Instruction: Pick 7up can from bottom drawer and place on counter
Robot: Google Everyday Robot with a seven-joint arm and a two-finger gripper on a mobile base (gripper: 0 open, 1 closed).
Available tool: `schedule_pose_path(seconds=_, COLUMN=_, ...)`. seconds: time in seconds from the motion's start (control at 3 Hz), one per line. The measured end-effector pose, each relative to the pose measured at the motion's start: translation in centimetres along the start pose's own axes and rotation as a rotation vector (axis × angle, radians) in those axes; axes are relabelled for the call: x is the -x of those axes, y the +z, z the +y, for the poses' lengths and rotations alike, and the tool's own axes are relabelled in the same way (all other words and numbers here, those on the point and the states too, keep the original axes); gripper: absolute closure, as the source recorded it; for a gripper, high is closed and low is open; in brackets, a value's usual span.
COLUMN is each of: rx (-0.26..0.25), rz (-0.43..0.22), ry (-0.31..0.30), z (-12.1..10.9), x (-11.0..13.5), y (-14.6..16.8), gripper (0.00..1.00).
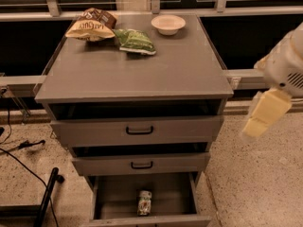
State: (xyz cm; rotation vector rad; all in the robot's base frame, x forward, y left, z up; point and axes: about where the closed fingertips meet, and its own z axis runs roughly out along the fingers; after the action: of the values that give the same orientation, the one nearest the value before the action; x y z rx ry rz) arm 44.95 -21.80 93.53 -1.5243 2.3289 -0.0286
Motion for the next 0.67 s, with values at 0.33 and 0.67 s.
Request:
schedule_pose_path(seconds=0.33, rx=0.012, rz=-0.019, ry=0.134, z=0.3, x=-0.8, y=3.5, gripper=0.0)
schedule_pose_path(seconds=0.67, rx=0.016, rz=-0.032, ry=0.252, z=0.6, x=-0.8, y=7.2, gripper=0.0)
